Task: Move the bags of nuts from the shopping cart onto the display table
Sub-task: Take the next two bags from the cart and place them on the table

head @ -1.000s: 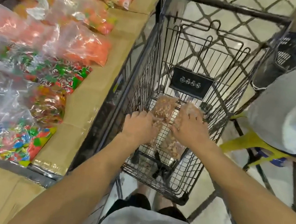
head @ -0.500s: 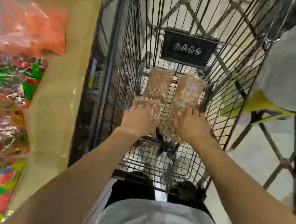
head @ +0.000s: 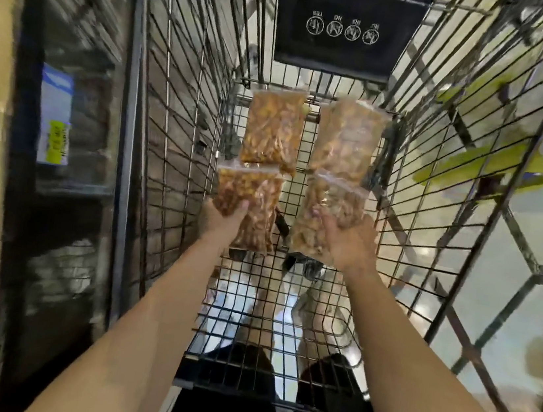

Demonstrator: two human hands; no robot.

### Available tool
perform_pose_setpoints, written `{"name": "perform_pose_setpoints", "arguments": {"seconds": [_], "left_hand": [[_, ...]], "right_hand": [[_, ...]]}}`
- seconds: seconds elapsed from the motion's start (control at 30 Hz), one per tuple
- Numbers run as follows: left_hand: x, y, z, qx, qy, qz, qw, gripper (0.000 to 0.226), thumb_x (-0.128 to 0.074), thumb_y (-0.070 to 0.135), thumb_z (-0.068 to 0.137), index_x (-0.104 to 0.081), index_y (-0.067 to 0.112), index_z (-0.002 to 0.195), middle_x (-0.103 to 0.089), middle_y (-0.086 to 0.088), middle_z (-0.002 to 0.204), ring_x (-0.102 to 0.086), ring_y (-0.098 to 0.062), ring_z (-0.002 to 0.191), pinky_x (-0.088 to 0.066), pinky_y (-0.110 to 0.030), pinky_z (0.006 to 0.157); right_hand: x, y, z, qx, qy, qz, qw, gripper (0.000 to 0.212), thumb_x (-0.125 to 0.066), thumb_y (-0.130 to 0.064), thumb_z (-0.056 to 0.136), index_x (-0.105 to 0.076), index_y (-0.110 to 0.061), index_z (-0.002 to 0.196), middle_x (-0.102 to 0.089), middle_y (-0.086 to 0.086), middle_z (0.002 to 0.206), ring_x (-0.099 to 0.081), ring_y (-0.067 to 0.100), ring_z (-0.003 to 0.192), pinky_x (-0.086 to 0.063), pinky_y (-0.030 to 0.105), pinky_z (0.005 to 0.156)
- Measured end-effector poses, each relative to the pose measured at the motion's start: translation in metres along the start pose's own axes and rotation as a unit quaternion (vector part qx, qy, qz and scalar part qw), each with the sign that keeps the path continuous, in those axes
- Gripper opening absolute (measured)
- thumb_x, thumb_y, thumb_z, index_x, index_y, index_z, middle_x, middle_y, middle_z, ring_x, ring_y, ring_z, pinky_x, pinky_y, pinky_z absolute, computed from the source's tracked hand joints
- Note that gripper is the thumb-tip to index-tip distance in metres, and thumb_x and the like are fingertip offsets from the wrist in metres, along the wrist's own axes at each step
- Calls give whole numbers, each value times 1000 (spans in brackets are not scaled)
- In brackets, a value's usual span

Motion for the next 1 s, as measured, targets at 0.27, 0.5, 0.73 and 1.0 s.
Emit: {"name": "perform_pose_setpoints", "arguments": {"seconds": [0.27,0.5,0.73,1.0], "left_hand": [[-10,-16,35,-7,24,-41,999,77,-81,46,89,-49,9,147,-61,-10,145,-59,-31,134,-50,-47,112],[-13,-27,43,36,7,-52,998,76,-93,51,72,-63,13,131,-72,-7,127,-69,-30,114,-58,-51,101],[-20,-22,30,-43,38,-66,996,56,-88,40,84,-56,20,126,-67,5,116,-66,-22,108,-56,-40,91],[-16,-10,13,-90,24,-84,992,48,-83,34,91,-55,22,128,-65,7,115,-64,-19,107,-53,-28,80]], "right_hand": [[-29,32,36,-14,-2,178,984,65,-83,-75,69,-67,-29,111,-75,-3,113,-75,23,106,-59,41,98],[-40,54,42,-75,-40,264,961,104,-95,-70,56,-52,-15,134,-72,4,123,-74,25,107,-60,45,100],[-45,54,39,-54,-39,308,949,98,-98,-68,50,-56,-34,131,-79,0,118,-80,26,101,-63,58,91],[-28,45,24,24,25,254,967,68,-89,-59,75,-56,-30,127,-76,-6,114,-76,24,105,-61,55,96]]}}
Point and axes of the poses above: each hand's wrist, its own z-axis towards the middle knuckle, its own x-axis out of the back of the hand, y = z × x, the point moved 10 cm from there along z, towards the middle knuckle
